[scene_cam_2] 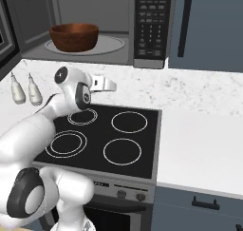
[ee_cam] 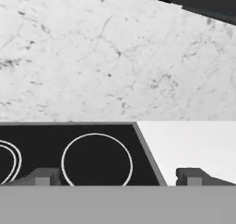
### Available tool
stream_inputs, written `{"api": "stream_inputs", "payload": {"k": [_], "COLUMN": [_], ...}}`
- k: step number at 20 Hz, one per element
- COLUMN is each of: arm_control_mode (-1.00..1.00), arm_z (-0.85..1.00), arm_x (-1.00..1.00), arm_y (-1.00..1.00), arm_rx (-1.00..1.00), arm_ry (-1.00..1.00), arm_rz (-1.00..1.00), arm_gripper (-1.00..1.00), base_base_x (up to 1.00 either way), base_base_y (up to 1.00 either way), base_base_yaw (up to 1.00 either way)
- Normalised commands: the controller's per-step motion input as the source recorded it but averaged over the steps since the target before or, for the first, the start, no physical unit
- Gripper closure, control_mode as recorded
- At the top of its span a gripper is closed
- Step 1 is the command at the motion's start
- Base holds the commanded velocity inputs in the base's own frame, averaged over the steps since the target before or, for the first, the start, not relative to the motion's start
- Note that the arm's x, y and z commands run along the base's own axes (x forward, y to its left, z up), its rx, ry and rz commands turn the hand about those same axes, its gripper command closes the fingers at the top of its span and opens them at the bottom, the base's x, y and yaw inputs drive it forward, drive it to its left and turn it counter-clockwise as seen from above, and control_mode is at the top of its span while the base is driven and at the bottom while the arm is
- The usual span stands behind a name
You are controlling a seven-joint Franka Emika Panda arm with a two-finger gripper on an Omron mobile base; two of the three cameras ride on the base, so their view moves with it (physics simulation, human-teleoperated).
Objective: Open the microwave, place the bowl with waffle inside the microwave, then close the microwave door and turn it on.
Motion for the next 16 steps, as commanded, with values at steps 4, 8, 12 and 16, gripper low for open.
{"api": "stream_inputs", "payload": {"k": [4,8,12,16], "arm_control_mode": [-1.00,-1.00,-1.00,-1.00], "arm_z": [0.02,0.06,0.01,0.14], "arm_x": [0.06,-0.18,-0.46,-0.74], "arm_y": [-0.04,0.00,0.03,0.15], "arm_rx": [-0.24,-0.10,-0.02,-0.03], "arm_ry": [-0.14,-0.14,-0.24,-0.30], "arm_rz": [-0.35,-0.26,-0.01,-0.07], "arm_gripper": [-1.00,-1.00,-1.00,-1.00], "base_base_x": [0.00,0.00,0.00,0.00], "base_base_y": [0.00,0.00,0.00,0.00], "base_base_yaw": [0.00,0.00,0.00,0.00]}}
